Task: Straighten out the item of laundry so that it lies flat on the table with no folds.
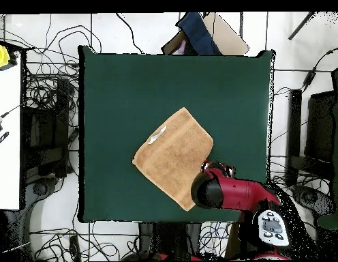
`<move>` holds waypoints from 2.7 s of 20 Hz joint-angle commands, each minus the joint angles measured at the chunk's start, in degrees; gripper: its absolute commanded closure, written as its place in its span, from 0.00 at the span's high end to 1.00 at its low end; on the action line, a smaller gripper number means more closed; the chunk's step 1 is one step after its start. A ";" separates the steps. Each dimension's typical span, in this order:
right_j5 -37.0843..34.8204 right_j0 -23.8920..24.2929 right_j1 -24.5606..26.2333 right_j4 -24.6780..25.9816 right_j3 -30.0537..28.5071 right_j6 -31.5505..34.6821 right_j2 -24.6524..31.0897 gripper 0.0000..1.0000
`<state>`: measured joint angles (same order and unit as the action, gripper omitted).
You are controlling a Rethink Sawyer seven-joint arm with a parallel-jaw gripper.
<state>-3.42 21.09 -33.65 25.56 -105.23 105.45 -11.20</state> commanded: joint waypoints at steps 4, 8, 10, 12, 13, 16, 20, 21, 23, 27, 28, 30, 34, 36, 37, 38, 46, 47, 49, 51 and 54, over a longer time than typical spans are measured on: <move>-6.57 -1.07 0.73 -0.09 0.69 1.90 9.36 1.00; -16.90 -2.55 -7.19 -4.62 -3.15 1.49 11.05 1.00; -21.92 -3.76 -10.39 -7.00 -4.25 1.85 11.57 1.00; -26.21 -5.80 -12.90 -8.96 -4.56 2.95 11.19 1.00; -28.56 -7.19 -13.98 -9.71 -4.29 3.61 10.61 1.00; -32.24 -10.49 -15.54 -11.81 -4.04 6.66 9.52 1.00; -27.27 -10.89 -13.15 -15.45 -7.28 9.54 12.26 1.00; -24.22 -10.35 -11.52 -16.54 -8.53 9.95 13.55 1.00; -18.27 -9.83 -8.21 -18.20 -10.32 10.85 15.53 1.00; -5.63 -12.08 -1.85 -18.88 -10.63 14.64 15.32 1.00; -3.34 -13.31 -0.64 -18.98 -10.04 15.52 14.37 1.00; 0.45 -15.74 1.58 -19.78 -8.97 16.80 12.21 1.00; 6.02 -19.02 5.66 -22.94 -6.77 17.00 9.08 1.00; 7.48 -19.73 7.16 -24.99 -5.90 16.52 8.99 1.00; 8.22 -20.09 7.91 -26.02 -5.47 16.28 8.95 1.00; 7.64 -20.39 7.81 -27.10 -5.49 15.92 9.25 1.00; -2.80 -28.52 10.55 -34.49 -1.11 11.65 0.43 1.00; -2.73 -28.71 12.34 -34.60 0.07 10.77 -0.57 1.00; -1.77 -28.94 15.16 -35.36 2.23 10.56 -0.77 1.00; -1.65 -28.09 16.39 -35.44 3.42 10.26 0.64 1.00; -1.28 -27.78 17.09 -35.41 4.21 10.14 1.79 1.00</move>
<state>-2.08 -7.16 -22.88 -5.29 -108.18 105.46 -8.62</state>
